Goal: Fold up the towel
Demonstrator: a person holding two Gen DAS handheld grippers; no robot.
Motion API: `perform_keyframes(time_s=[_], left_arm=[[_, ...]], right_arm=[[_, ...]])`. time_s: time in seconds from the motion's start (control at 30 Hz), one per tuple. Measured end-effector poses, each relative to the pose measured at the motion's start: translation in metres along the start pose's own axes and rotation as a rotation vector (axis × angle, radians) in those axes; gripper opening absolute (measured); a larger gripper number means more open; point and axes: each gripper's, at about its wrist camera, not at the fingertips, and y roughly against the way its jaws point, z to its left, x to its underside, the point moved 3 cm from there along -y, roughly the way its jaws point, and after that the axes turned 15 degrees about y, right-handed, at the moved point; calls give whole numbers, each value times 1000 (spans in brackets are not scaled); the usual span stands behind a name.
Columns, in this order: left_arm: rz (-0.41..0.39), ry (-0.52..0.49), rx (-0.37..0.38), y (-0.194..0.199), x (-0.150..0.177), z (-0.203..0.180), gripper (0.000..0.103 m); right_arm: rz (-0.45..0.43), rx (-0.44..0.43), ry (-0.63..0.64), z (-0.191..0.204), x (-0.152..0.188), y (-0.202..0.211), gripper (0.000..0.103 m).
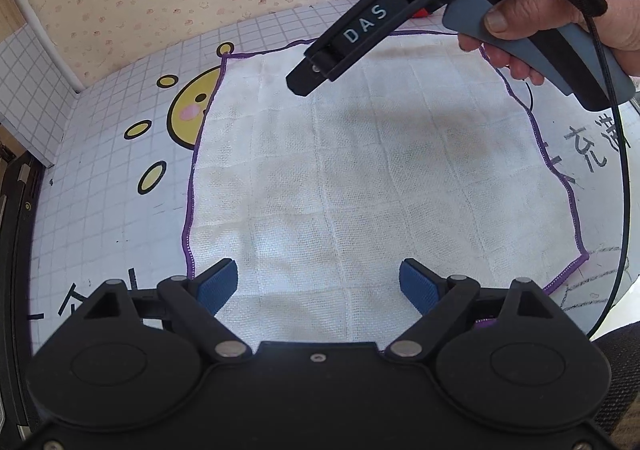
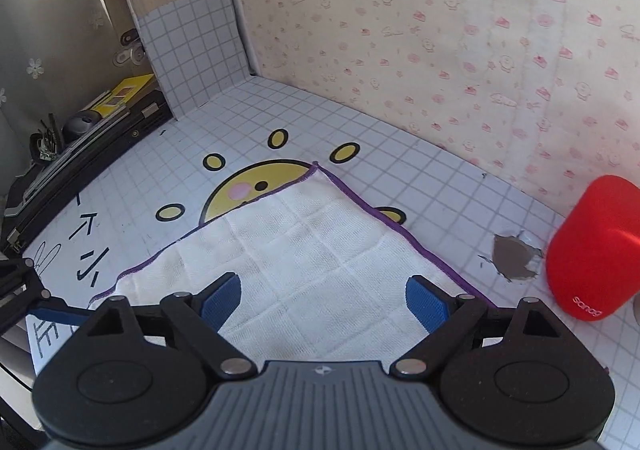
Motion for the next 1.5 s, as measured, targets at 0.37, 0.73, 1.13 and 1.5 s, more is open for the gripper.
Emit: perform_keyframes(time_s=[0.37, 0.73, 1.13, 1.5], left_arm=[[2, -98, 31, -4, -3, -16, 89], [26, -68, 63, -10, 1, -14, 89], [24, 15, 94, -10, 7, 0, 89], [-2, 98, 59, -4, 15, 7, 89]], right_arm=[[17, -58, 89, 18, -32, -29, 90], [46, -108, 163, 32, -61, -67, 90], [61, -123, 229, 45, -78, -90, 96], [61, -139, 297, 58, -95, -105, 97]])
